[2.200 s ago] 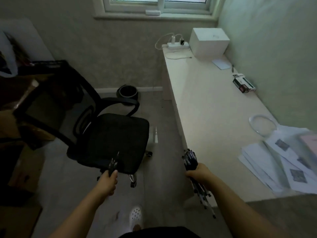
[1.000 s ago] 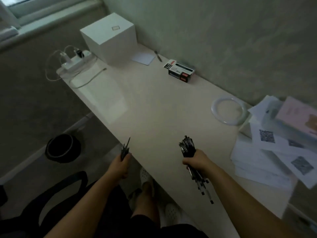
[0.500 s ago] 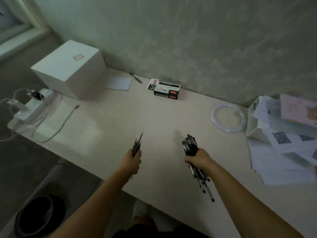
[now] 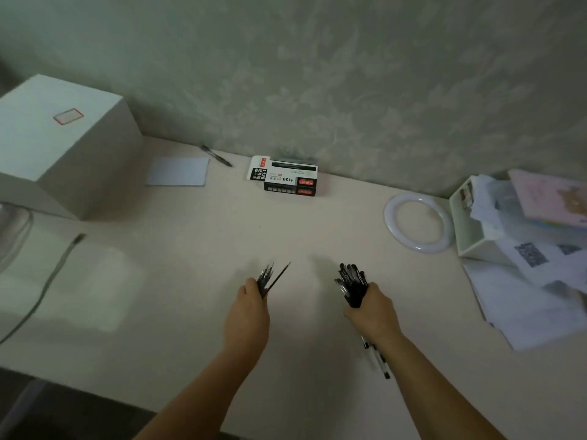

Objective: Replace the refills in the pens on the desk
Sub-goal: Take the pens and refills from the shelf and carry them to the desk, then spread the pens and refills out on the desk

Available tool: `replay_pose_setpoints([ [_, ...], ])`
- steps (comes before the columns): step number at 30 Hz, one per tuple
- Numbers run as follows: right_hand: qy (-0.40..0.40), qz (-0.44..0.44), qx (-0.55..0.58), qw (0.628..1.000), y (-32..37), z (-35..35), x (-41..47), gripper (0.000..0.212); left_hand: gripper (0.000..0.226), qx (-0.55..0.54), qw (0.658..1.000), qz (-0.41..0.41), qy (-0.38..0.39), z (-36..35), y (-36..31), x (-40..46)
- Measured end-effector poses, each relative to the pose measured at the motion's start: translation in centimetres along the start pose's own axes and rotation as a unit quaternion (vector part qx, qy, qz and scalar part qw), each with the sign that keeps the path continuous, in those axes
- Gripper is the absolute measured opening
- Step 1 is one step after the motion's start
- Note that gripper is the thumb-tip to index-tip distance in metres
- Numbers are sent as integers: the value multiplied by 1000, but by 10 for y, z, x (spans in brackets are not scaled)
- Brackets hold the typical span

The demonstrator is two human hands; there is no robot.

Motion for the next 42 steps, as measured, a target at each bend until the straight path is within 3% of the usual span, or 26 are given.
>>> replay_pose_setpoints([
  [6, -72, 60, -73, 993, 9, -2, 19, 29, 9, 218, 974, -44, -28, -20, -23, 23],
  [12, -138, 137, -80, 978, 19, -2, 25, 28, 13, 304, 945, -89, -81, -35, -27, 29],
  [19, -239, 200, -112, 944, 21, -10, 18, 45, 25, 301, 942, -98, -109, -43, -21, 34],
  [26, -388, 195, -153, 888, 14, -18, 3, 74, 40, 324, 932, -133, -88, -55, -29, 23],
  [33, -431, 167, -162, 872, 3, -19, -2, 98, 62, 330, 917, -198, -110, -66, -63, 19],
  [37, -482, 208, -178, 832, 12, -22, -21, 85, 60, 287, 891, -321, -144, -71, -106, 30],
  [42, -536, 250, -166, 789, 13, -24, -34, 59, 46, 175, 884, -397, -173, -81, -105, 14],
])
Point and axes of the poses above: each hand's wrist, its own x-axis towards the middle knuckle, its own z-axis out of the back of the hand, y = z × x, the point moved 10 cm from there along x, towards the middle knuckle, and after that the axes turned 13 degrees about -z, right-handed, at the moved point
